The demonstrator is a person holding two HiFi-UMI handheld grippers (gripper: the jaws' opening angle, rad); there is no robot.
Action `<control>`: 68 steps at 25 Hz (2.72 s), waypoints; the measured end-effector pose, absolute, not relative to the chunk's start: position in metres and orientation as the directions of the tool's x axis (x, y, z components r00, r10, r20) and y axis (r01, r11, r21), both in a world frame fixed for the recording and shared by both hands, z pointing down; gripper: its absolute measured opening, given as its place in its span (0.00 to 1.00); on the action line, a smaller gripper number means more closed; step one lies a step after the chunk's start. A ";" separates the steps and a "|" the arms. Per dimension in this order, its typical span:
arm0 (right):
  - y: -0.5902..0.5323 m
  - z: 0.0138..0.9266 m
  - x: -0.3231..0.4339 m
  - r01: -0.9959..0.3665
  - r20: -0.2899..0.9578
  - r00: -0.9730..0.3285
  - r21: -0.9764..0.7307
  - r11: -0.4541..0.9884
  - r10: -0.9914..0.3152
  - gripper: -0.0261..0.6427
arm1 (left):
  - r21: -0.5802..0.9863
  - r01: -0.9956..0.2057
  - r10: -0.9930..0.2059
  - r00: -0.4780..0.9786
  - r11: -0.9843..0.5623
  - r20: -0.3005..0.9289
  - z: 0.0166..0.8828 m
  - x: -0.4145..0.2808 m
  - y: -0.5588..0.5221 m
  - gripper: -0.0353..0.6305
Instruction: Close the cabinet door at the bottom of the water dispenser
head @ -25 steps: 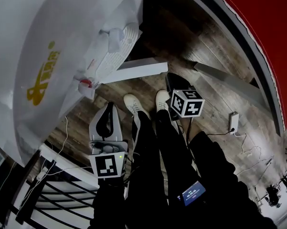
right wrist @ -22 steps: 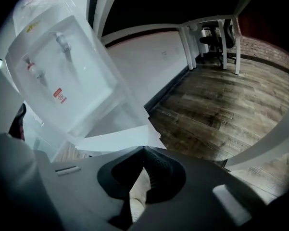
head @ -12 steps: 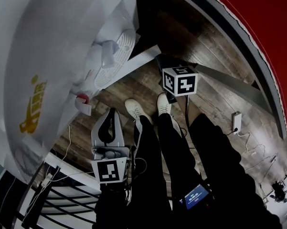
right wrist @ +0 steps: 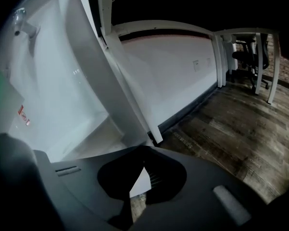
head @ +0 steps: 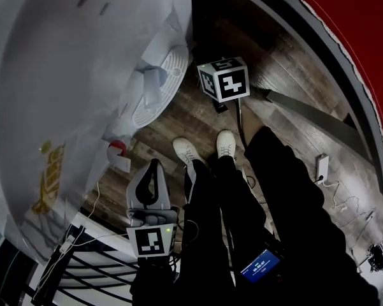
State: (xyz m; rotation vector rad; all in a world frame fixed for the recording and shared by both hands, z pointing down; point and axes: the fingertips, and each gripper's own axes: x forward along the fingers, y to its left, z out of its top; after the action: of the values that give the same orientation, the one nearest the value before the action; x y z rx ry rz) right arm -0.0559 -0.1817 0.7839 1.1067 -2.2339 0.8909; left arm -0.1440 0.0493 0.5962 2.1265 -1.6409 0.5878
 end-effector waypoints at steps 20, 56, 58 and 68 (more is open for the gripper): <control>-0.095 0.635 0.007 -0.826 0.583 -0.545 -0.252 0.503 -0.602 0.03 | 0.008 -0.978 -0.857 0.185 -0.206 0.481 0.488 -0.128 0.035 0.06; -0.016 0.156 0.046 -0.872 0.081 -0.487 -0.098 0.479 -0.870 0.04 | -0.111 -0.977 -0.982 0.175 -0.183 0.077 0.161 -0.133 0.025 0.06; -0.016 0.156 0.044 -0.874 0.085 -0.484 -0.094 0.477 -0.871 0.04 | -0.105 -0.980 -0.984 0.163 -0.171 0.078 0.161 -0.139 0.023 0.06; -0.020 0.157 0.039 -0.877 0.078 -0.479 -0.083 0.473 -0.874 0.04 | -0.109 -0.977 -0.982 0.177 -0.184 0.072 0.158 -0.142 0.010 0.06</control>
State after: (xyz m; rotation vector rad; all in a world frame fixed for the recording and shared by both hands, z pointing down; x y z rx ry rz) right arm 0.0388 -0.0204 0.1568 1.5901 -2.6749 0.1731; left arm -0.1418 0.0104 0.1579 2.4389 -2.0308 0.1992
